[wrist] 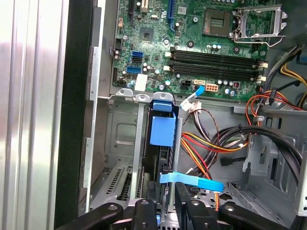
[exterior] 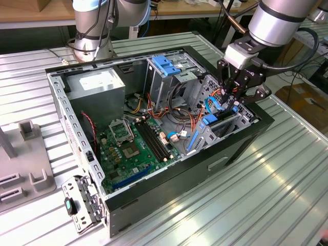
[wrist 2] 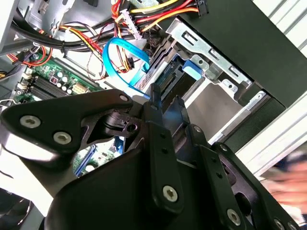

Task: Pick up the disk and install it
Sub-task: 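Insert the second disk wire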

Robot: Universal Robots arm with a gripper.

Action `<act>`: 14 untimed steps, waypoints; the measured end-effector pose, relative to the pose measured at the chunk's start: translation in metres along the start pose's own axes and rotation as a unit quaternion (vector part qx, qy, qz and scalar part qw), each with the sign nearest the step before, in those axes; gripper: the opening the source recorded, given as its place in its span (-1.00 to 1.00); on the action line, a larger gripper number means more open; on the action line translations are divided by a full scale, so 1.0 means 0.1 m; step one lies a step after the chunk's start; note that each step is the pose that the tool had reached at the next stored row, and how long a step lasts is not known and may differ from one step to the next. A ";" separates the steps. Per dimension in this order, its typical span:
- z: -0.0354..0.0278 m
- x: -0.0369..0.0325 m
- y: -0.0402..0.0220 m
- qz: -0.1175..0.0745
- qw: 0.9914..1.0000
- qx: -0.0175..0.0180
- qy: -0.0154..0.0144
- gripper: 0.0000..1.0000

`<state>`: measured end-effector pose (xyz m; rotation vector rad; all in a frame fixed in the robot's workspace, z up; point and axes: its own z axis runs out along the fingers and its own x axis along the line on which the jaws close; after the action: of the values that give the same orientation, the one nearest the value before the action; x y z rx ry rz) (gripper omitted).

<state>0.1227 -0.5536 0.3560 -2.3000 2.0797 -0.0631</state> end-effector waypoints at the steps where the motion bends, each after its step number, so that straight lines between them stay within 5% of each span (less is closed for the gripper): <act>1: 0.000 0.000 0.000 0.000 1.000 0.000 0.000 -0.40; 9: -0.013 0.000 -0.001 0.001 1.000 0.000 0.000 -0.40; 14: -0.177 0.001 -0.010 0.001 1.000 0.000 0.000 -0.40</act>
<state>0.1227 -0.5536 0.3737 -2.2985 2.0811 -0.0629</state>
